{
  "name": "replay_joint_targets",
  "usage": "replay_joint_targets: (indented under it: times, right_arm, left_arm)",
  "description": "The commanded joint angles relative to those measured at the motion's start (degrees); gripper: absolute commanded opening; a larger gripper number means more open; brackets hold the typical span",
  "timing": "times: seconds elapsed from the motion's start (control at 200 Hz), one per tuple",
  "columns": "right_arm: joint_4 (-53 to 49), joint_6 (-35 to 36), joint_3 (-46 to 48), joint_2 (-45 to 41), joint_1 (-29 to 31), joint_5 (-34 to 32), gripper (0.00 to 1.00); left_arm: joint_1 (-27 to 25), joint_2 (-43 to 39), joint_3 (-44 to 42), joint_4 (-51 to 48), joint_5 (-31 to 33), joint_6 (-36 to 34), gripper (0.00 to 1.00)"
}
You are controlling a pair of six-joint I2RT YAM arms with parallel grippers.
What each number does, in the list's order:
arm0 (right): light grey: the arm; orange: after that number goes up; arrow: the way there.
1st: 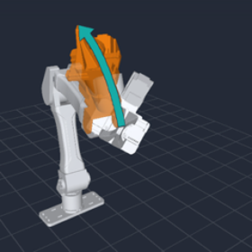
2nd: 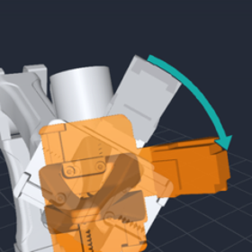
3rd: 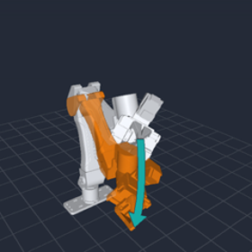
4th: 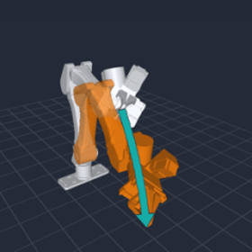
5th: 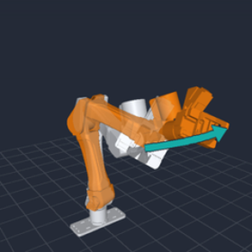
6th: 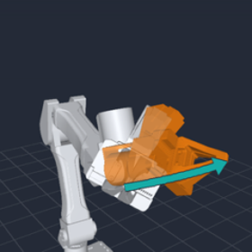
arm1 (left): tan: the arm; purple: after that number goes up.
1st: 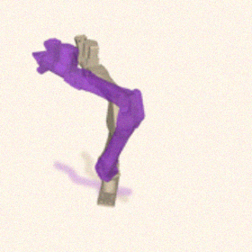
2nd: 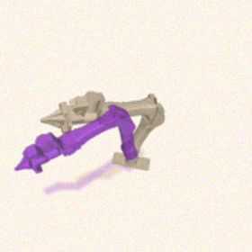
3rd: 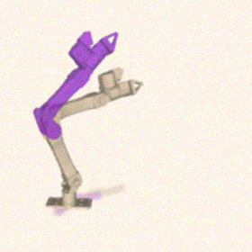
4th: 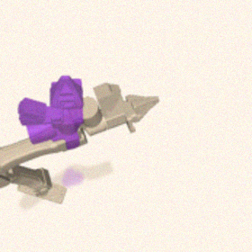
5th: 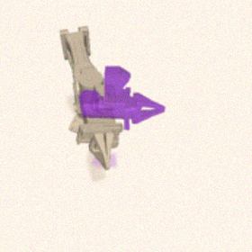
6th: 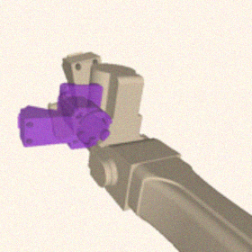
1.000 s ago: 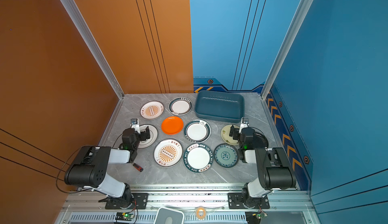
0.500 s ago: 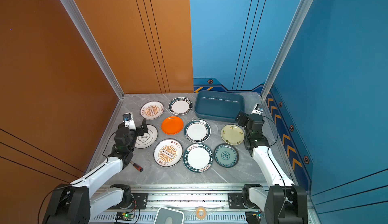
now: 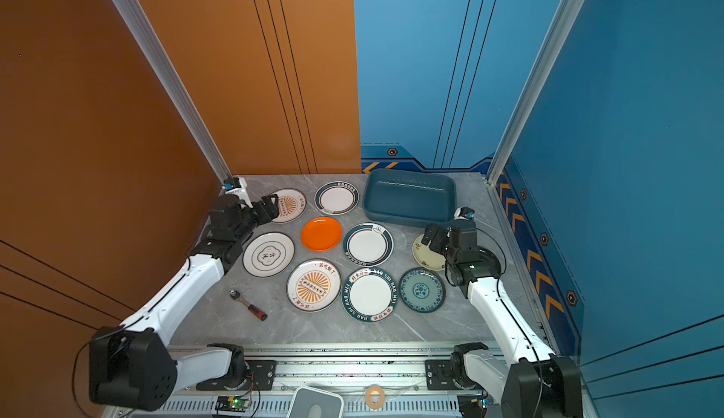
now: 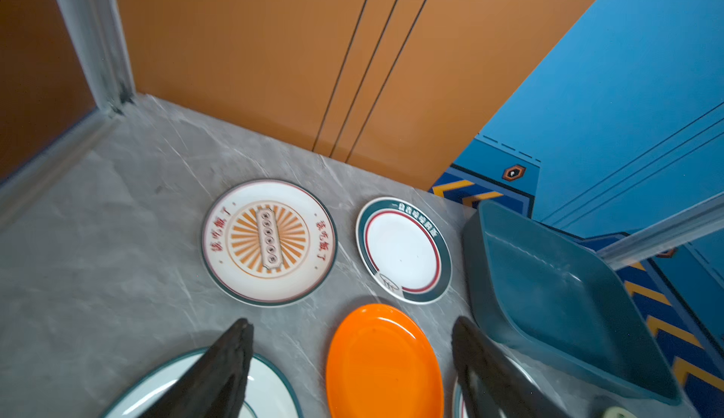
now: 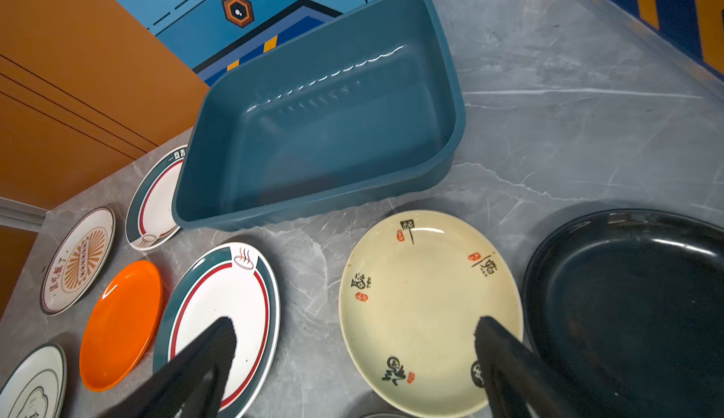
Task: Place the plates into the plastic bin on the countertop
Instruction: 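Reach the left gripper to the orange plate while the right gripper moves toward it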
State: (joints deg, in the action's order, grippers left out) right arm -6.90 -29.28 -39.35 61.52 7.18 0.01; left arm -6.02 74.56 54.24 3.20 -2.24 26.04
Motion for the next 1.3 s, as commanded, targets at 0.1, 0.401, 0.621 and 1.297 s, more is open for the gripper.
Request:
replay_joint_targets:
  times: [0.1, 0.401, 0.621, 1.297]
  right_arm:
    - [-1.5, -1.7, 0.5, 3.0, 1.7, 0.3, 0.96]
    - [-0.2, -1.9, 0.5, 5.5, 3.0, 0.0, 0.96]
    - [-0.3, -1.8, 0.6, 6.2, 3.3, -0.1, 0.96]
    - [0.9, -2.7, 1.2, 7.7, 3.5, -0.2, 0.96]
  left_arm:
    - [0.1, 11.6, 6.6, -8.5, -11.3, 2.6, 0.71]
    - [0.6, 27.8, 9.3, -3.6, -19.5, 4.7, 0.59]
    - [0.3, 34.7, 13.4, -5.2, -19.7, 3.5, 0.49]
    - [0.1, 38.3, 15.5, -10.6, -18.9, 1.0, 0.39]
